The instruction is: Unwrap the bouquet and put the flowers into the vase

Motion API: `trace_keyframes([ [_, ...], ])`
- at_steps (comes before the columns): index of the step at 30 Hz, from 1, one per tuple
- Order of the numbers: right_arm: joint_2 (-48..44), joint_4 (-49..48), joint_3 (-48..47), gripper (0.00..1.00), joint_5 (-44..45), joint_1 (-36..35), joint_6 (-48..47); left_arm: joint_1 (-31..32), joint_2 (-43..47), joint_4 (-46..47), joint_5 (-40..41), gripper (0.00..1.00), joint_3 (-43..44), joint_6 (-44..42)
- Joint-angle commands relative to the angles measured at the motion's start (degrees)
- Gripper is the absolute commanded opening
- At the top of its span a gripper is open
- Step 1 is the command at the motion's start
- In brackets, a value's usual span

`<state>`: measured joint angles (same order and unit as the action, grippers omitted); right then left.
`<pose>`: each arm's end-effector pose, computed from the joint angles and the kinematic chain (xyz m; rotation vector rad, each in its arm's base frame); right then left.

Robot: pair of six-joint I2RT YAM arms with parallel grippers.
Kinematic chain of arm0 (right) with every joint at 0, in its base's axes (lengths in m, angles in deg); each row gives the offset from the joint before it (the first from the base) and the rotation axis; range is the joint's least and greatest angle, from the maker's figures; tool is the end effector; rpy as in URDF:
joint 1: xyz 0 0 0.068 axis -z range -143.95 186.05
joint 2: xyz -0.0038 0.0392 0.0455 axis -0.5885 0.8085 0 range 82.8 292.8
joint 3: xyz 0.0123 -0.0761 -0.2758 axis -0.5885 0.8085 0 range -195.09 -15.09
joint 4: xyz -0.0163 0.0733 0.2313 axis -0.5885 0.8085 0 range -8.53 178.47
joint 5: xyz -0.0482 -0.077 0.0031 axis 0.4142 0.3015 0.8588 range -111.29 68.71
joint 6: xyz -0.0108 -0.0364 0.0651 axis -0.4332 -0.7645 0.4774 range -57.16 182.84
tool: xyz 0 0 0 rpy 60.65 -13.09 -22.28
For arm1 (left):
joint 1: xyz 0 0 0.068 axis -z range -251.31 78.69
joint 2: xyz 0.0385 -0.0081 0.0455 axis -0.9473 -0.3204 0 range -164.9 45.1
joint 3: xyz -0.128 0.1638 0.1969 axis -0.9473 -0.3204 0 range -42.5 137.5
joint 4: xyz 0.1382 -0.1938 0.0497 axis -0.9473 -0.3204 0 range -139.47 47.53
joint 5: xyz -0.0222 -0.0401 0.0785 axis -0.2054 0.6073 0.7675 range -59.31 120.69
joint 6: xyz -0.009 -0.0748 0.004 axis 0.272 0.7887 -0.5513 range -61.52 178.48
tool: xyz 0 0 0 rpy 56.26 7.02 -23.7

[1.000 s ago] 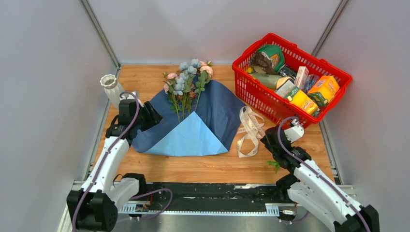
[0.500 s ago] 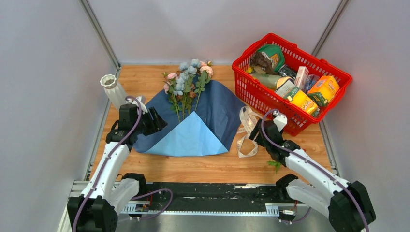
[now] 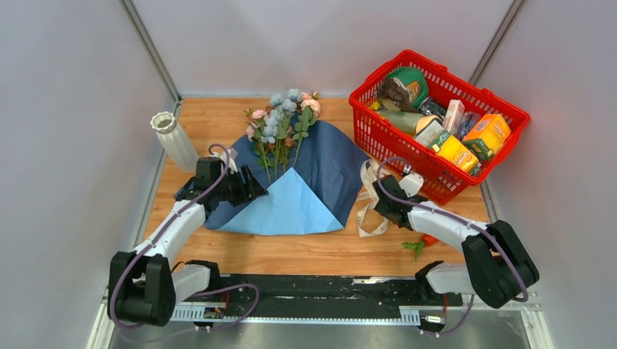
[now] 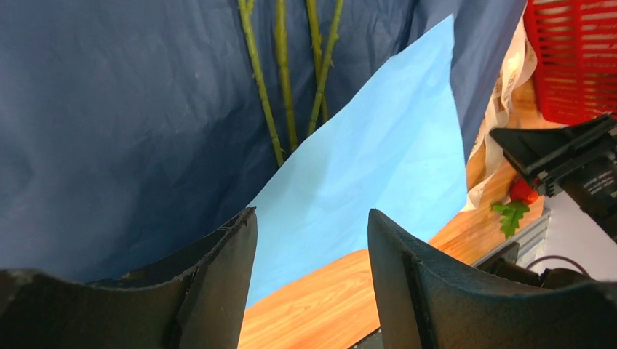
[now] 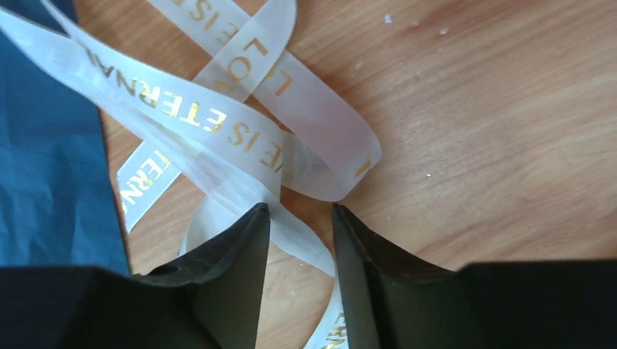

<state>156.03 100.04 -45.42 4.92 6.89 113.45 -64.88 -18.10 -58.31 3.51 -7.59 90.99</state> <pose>0.1956 0.0771 0.1551 0.6045 2.4043 -0.0387 0.2107 -0.0530 0.2166 -0.3014 2.3875 -0.8833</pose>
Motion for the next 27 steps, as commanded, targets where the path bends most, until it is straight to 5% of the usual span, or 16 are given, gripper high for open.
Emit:
trace_keyframes([
  [1, 3.0, 10.0, -2.9, 0.36, 6.0, 0.1, 9.7, 3.0, -1.7, 7.5, 0.2, 0.65, -2.6, 2.5],
  [6, 3.9, 26.0, -5.4, 0.04, 13.7, -0.1, 23.4, 6.0, -3.4, 12.2, 2.3, 0.65, -5.6, 4.5],
  [14, -6.4, 36.3, -4.9, 0.00, 22.5, 0.1, 32.9, 6.0, -4.3, 11.4, 5.0, 0.64, -5.5, 3.5],
  [16, -10.4, 29.1, -5.4, 0.00, 21.2, 0.0, 22.7, 6.1, -4.0, 11.1, 5.4, 0.64, -5.6, 3.3],
  [17, -12.2, 20.3, -5.0, 0.02, 17.3, 0.0, 11.6, 6.1, -3.6, 10.9, 5.6, 0.64, -5.6, 3.3],
  [19, -16.5, 9.3, -2.9, 0.24, 7.8, -0.2, -3.2, 6.2, -3.1, 10.7, 5.5, 0.64, -5.4, 3.4],
  [23, -23.9, -2.4, 1.2, 0.53, 0.3, -0.3, -13.1, 6.2, -1.2, 10.4, 4.2, 0.64, -5.0, 4.9],
  [27, -22.3, -4.4, -0.9, 0.61, 0.3, -0.4, -19.3, 6.2, 2.1, 9.4, 3.8, 0.64, -5.2, 5.9],
])
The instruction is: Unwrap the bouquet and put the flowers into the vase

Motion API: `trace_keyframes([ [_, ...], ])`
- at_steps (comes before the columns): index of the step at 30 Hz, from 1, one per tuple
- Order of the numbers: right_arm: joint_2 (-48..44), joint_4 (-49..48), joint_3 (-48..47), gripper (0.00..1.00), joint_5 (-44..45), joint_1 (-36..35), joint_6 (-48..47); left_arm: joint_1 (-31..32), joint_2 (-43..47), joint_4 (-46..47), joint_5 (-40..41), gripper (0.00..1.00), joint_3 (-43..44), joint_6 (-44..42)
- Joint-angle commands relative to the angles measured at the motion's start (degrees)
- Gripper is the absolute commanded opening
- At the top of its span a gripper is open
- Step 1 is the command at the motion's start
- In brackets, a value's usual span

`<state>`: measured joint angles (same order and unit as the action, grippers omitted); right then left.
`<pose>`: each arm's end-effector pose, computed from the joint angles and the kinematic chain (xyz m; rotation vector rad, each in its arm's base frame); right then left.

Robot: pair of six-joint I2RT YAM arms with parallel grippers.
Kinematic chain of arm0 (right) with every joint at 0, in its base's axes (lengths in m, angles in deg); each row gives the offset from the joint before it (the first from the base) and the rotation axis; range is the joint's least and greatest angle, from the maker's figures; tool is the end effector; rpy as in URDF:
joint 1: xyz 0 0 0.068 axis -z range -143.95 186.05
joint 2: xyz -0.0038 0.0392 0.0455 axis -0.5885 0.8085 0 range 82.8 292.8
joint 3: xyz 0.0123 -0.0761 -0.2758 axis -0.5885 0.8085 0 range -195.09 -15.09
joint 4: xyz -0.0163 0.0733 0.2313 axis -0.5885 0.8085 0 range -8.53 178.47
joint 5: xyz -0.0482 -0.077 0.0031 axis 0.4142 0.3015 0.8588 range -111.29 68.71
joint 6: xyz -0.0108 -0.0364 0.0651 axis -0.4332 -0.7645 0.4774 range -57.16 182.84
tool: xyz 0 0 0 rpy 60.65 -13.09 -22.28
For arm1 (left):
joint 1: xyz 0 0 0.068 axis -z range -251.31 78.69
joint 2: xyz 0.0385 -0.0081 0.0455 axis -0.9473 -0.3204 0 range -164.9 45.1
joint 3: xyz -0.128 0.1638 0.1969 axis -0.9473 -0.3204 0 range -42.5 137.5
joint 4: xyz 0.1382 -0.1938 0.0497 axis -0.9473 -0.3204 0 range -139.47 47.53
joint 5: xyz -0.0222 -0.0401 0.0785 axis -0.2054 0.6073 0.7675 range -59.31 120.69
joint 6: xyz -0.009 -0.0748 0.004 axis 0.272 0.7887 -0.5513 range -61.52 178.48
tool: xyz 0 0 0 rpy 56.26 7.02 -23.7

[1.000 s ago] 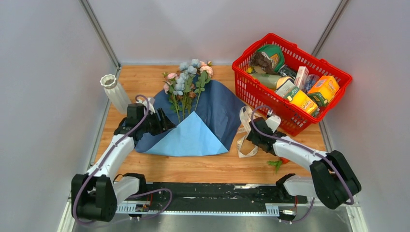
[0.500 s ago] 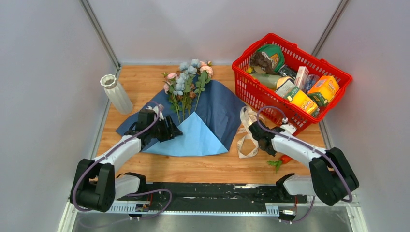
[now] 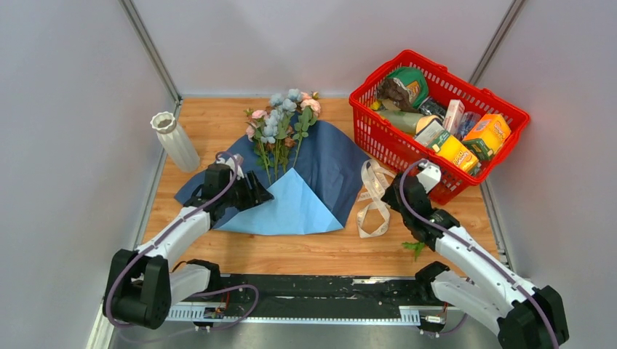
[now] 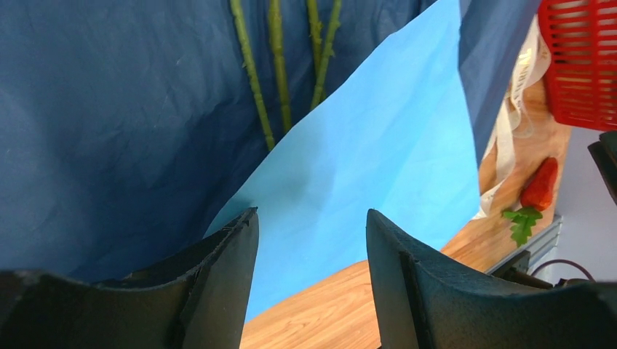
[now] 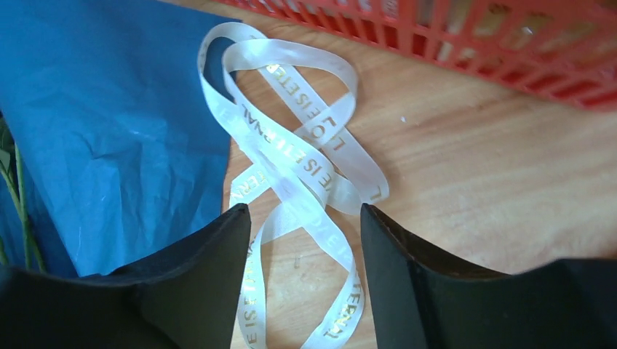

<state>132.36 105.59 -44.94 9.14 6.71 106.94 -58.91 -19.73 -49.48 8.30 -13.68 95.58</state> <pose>0.1596 0.0529 0.2164 0.5349 2.1463 0.0809 0.2063 -0.0701 0.1904 -0.3130 2.4000 -0.8723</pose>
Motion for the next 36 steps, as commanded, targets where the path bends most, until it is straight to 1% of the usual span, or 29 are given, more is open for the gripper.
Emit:
trace_keyframes([
  [1, 2.8, -10.1, -1.8, 0.62, -4.2, -0.2, -13.2, 0.3, 4.7, -0.1, -0.9, 0.64, 1.0, 1.4],
  [4, 7.2, -10.0, -2.1, 0.61, -5.4, -0.1, -11.8, 0.3, 6.6, -1.5, -1.0, 0.64, 1.5, 1.5],
  [7, 10.1, -7.8, -1.9, 0.61, -5.7, -0.1, -5.4, 0.3, 8.7, -3.5, -0.5, 0.64, 2.3, 1.5],
  [9, 11.8, -7.6, -1.3, 0.63, -6.3, -0.1, -2.4, 0.3, 9.9, -4.7, -0.3, 0.64, 2.7, 1.2],
  [11, 13.6, -8.6, -1.0, 0.66, -7.0, -0.2, -1.4, 0.3, 11.0, -5.6, 0.2, 0.64, 3.3, 1.0],
  [15, 17.8, -8.6, -2.5, 0.67, -7.1, -0.6, 2.1, 0.3, 13.5, -7.3, 1.6, 0.64, 3.8, 0.8],
  [18, 21.4, -8.6, -4.1, 0.68, -5.7, -2.1, 2.9, 0.3, 14.9, -9.0, 4.3, 0.64, 4.6, -0.1],
  [22, 27.6, -6.8, -6.9, 0.68, -3.9, -2.8, 4.6, 0.3, 15.8, -11.3, 4.9, 0.64, 5.9, -1.2],
  [27, 32.7, -5.1, -10.2, 0.68, 0.0, -3.7, 4.4, 0.3, 17.4, -12.3, 6.0, 0.63, 6.1, -1.9],
  [34, 41.4, 0.3, -14.1, 0.63, 2.3, -3.8, 5.1, 0.3, 17.1, -13.3, 6.8, 0.64, 6.7, -2.6],
  [35, 42.1, 0.2, -13.9, 0.61, 2.0, -3.8, 5.3, 0.3, 17.1, -13.2, 6.8, 0.63, 6.8, -2.6],
  [36, 42.5, 0.2, -13.7, 0.57, 1.8, -3.7, 5.6, 0.3, 17.0, -13.3, 6.7, 0.63, 6.7, -2.6],
])
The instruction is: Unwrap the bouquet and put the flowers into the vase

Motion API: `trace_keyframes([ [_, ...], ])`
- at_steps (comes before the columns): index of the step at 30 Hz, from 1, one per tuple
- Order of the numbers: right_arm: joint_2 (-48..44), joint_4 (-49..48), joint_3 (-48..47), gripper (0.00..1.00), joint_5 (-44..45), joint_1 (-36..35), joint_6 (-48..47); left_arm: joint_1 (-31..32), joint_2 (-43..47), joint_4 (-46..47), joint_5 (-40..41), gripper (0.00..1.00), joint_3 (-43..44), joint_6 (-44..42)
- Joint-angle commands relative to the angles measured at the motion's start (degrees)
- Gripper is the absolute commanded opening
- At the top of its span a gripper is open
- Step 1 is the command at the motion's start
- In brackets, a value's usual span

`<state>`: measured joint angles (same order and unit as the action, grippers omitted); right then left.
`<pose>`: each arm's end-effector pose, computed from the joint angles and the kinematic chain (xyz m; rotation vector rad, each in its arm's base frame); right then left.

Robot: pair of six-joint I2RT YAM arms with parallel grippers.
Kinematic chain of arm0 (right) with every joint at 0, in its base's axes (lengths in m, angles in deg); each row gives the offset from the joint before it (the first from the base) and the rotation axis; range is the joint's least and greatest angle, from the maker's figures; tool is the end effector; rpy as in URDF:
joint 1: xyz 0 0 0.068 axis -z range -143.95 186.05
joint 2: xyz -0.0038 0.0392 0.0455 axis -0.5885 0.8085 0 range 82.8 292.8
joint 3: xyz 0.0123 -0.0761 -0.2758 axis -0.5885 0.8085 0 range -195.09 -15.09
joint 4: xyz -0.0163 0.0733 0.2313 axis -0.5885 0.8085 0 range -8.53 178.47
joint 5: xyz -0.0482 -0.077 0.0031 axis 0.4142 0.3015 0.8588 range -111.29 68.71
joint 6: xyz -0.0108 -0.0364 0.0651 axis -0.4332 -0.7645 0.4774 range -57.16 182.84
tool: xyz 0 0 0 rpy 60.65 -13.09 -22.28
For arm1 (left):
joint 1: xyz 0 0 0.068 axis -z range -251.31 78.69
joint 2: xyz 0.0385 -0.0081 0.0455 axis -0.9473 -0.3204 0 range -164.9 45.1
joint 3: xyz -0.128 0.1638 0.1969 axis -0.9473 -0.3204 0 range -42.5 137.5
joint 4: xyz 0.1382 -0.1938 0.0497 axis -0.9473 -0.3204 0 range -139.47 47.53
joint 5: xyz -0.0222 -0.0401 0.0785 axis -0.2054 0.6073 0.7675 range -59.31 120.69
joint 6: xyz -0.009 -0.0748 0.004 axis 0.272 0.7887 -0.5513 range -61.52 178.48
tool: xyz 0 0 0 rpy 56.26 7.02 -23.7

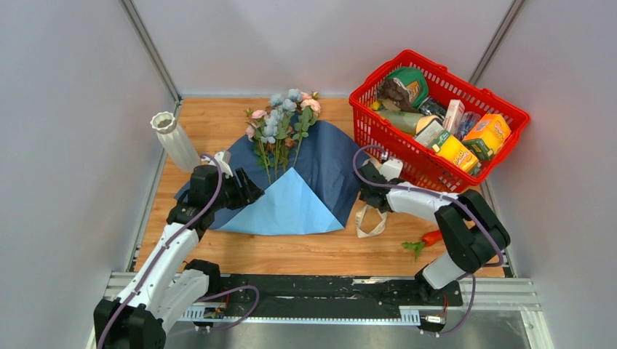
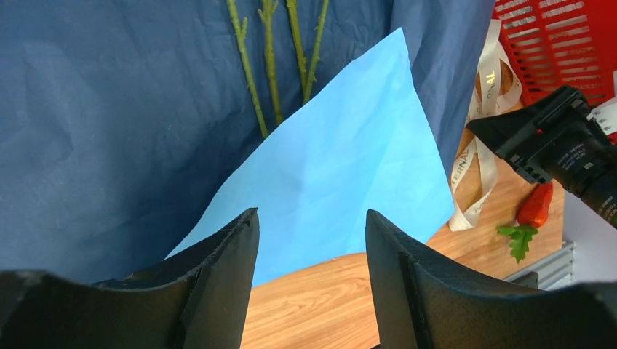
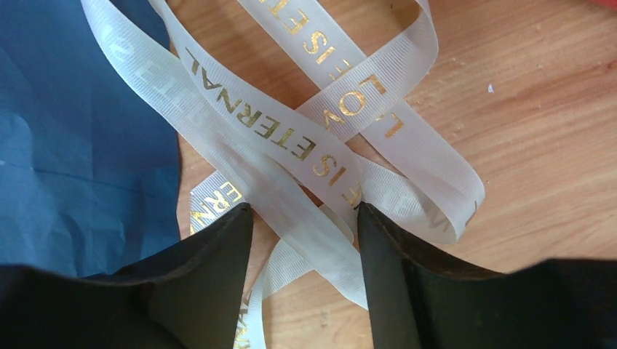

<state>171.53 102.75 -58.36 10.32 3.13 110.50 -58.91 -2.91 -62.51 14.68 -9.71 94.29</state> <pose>0.2408 0.1164 0.1552 0.4608 2.4375 -0.2052 0.1698 -0.0553 0.2407 -0.2974 2.2478 -0.7685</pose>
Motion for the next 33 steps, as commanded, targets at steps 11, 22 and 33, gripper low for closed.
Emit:
trace_keyframes([
  [11, 0.0, 7.9, 4.4, 0.10, 2.1, 0.6, 5.0, 0.2, 1.2, 0.0, 0.7, 0.63, 3.1, -0.9],
  [22, -9.8, 21.0, 7.0, 0.00, 5.6, 9.4, 16.0, 0.3, 0.8, 1.2, -0.6, 0.63, 1.4, 0.0],
  [33, -17.5, 28.6, 8.5, 0.00, 8.7, 11.9, 26.2, 0.3, 0.6, -0.9, 1.2, 0.63, 1.6, -1.3],
])
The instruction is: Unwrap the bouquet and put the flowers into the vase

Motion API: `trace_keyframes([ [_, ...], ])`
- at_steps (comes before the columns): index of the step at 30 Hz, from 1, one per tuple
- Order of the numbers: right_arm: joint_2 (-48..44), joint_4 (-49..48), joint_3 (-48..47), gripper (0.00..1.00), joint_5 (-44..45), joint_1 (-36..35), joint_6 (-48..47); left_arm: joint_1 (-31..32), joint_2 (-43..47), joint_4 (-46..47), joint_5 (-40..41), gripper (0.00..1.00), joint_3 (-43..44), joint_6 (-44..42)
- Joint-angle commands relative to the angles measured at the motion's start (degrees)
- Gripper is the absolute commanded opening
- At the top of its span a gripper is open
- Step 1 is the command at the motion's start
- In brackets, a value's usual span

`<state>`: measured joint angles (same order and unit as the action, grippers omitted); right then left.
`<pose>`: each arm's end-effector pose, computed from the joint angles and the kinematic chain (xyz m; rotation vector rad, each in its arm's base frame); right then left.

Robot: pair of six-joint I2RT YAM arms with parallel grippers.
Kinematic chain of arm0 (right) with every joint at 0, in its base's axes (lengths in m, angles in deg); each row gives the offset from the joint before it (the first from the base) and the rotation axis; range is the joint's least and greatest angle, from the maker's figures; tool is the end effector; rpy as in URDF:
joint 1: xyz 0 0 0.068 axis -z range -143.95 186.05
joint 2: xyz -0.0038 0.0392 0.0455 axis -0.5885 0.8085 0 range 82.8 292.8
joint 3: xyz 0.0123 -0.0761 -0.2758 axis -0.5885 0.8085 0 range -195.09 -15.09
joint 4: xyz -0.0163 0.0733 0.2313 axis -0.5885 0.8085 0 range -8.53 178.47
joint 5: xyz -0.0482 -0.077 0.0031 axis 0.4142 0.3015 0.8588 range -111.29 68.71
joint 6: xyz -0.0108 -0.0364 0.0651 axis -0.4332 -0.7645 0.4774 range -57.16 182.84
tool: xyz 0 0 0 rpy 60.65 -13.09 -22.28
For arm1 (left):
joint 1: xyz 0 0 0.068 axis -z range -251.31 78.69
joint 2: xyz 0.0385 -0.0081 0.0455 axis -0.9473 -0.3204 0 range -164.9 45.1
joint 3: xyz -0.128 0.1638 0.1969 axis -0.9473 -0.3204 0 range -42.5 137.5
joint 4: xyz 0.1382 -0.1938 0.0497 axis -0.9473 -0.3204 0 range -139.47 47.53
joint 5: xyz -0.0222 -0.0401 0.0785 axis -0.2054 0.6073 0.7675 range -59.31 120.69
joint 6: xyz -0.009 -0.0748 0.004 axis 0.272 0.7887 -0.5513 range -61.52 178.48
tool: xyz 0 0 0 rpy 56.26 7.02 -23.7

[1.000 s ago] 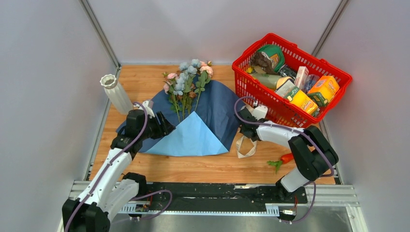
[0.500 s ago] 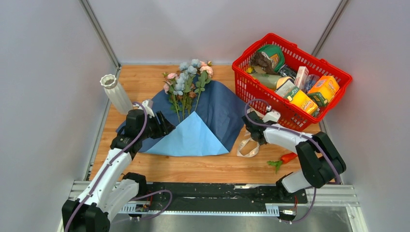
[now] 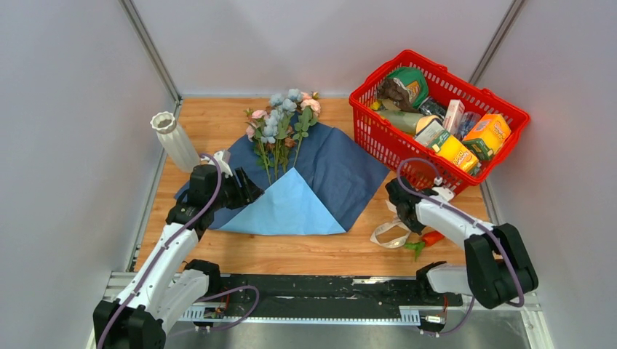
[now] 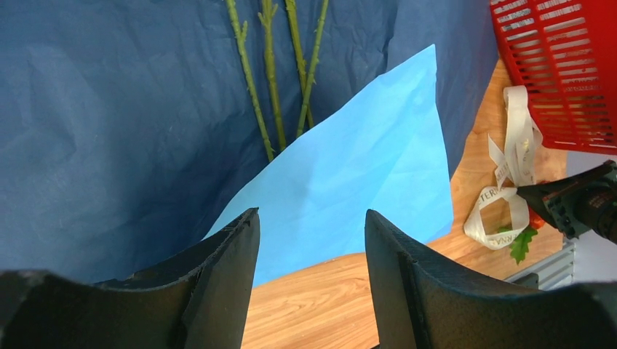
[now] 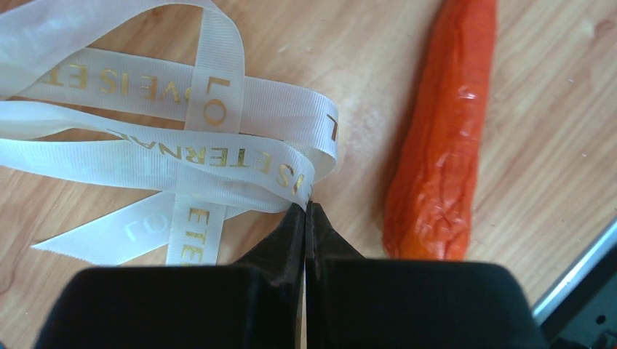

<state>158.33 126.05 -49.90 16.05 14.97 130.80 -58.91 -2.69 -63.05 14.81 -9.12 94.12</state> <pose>0.1732 0.0256 0.1570 1.0569 2.3479 -0.5463 0.1694 -0.0550 0.2438 -0.2938 2.2427 -0.7656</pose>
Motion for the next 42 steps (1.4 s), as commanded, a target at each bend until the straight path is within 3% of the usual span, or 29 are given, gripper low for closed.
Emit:
trace_keyframes([
  [1, -4.9, 5.5, 0.2, 0.00, 3.5, 0.1, 5.8, 0.3, 0.4, -0.3, 1.4, 0.63, 0.9, -1.1],
  [3, -6.0, 5.4, -0.3, 0.04, 4.2, 0.0, 4.5, 0.3, 0.1, 0.1, 1.9, 0.63, 0.8, -0.8],
  [6, -7.8, 1.7, -1.3, 0.31, 2.9, -0.2, -5.3, 0.2, -1.5, 1.8, 2.7, 0.64, 0.7, -0.5],
  [8, -9.9, 1.1, -2.6, 0.41, 2.6, -1.4, -11.0, 0.2, -4.1, 1.9, 2.7, 0.64, 1.9, -0.7],
  [17, -22.8, -0.9, -7.3, 0.66, -6.7, -2.4, -23.6, 0.1, -23.9, 0.4, 3.7, 0.63, 15.5, -2.6],
  [27, -30.8, -14.6, -9.2, 0.61, -30.2, -3.6, -37.4, 0.1, -38.7, 3.0, 4.2, 0.63, 21.1, -2.4],
  [32, -32.9, -17.9, -9.2, 0.60, -36.4, -3.8, -39.4, 0.3, -42.0, 4.7, 1.9, 0.61, 20.0, -1.3],
  [37, -33.6, -19.4, -9.9, 0.61, -41.6, -3.9, -40.3, 0.4, -38.7, 6.3, -6.8, 0.55, 16.9, 0.3],
  [42, -31.8, -20.6, -10.6, 0.61, -45.9, -3.9, -42.5, 2.0, -25.2, 5.9, -11.5, 0.54, 10.8, 2.7],
])
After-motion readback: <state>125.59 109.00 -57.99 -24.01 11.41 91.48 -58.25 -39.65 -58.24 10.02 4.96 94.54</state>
